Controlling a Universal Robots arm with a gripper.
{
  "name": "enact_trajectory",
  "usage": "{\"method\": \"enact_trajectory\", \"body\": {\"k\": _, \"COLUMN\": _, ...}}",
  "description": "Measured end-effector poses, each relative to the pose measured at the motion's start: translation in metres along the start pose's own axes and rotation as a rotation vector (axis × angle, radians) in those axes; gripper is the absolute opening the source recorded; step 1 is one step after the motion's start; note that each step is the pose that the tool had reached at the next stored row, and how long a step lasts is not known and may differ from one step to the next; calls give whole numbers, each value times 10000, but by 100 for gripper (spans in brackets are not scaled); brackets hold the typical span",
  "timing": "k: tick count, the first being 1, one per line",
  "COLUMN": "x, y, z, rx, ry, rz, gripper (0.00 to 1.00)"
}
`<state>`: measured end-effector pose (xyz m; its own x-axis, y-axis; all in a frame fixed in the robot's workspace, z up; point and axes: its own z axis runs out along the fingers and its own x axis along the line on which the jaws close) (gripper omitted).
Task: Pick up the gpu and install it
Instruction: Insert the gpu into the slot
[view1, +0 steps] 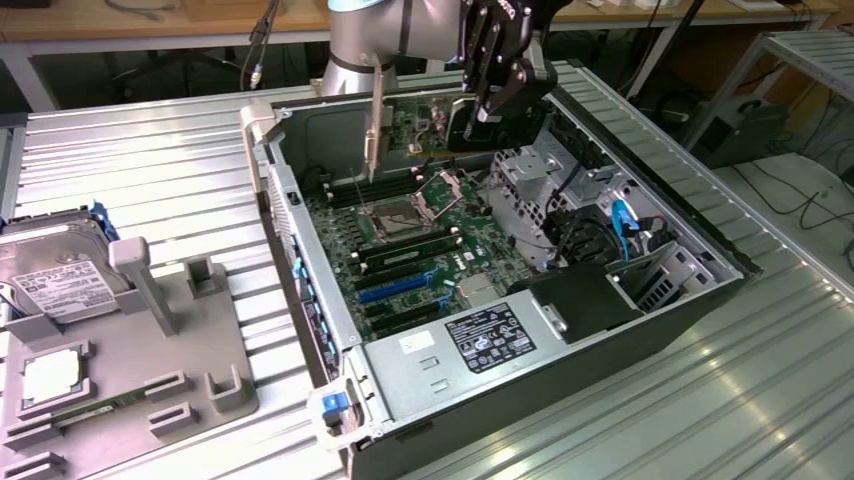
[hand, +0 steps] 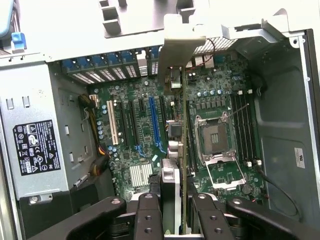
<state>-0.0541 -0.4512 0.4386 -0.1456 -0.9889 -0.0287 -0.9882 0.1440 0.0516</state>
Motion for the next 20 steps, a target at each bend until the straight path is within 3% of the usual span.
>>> {"method": "enact_trajectory", "body": {"k": 9, "x": 0, "y": -3, "z": 3, "rx": -1, "ry": -1, "rz": -6, "gripper": 29}}
{"method": "enact_trajectory", "body": {"k": 20, "x": -24, "y": -118, "z": 0, "rx": -14, "ry": 19, "rz": -466, "gripper": 29}}
